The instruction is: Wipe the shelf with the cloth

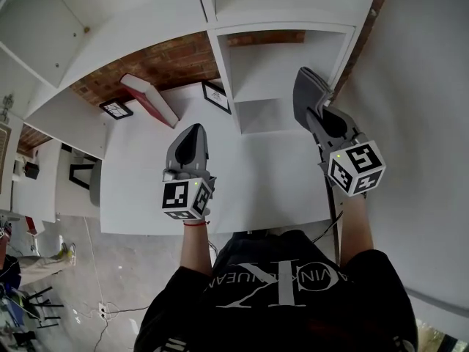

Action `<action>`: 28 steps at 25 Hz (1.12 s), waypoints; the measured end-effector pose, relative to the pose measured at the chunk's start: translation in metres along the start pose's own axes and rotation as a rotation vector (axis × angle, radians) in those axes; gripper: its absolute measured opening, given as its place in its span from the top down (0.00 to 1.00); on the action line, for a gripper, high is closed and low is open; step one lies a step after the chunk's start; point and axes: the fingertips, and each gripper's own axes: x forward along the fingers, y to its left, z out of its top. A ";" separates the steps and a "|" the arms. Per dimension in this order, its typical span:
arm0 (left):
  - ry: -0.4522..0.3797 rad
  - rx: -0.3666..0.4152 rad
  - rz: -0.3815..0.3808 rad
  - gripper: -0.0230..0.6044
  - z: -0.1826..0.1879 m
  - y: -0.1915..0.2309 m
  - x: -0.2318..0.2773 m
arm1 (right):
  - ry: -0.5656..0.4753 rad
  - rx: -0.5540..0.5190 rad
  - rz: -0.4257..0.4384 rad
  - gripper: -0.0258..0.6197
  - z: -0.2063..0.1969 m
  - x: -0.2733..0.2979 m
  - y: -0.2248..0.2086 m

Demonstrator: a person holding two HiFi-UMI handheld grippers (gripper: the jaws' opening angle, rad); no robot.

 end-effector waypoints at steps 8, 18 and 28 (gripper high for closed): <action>-0.006 0.007 0.038 0.95 0.001 0.005 -0.021 | -0.006 0.009 -0.023 0.88 -0.012 -0.024 0.001; -0.011 0.006 0.083 0.95 0.005 0.013 -0.042 | -0.025 0.004 -0.027 0.88 -0.017 -0.042 0.006; -0.011 0.020 0.072 0.95 0.006 0.002 -0.043 | -0.038 0.010 -0.020 0.88 -0.020 -0.049 0.008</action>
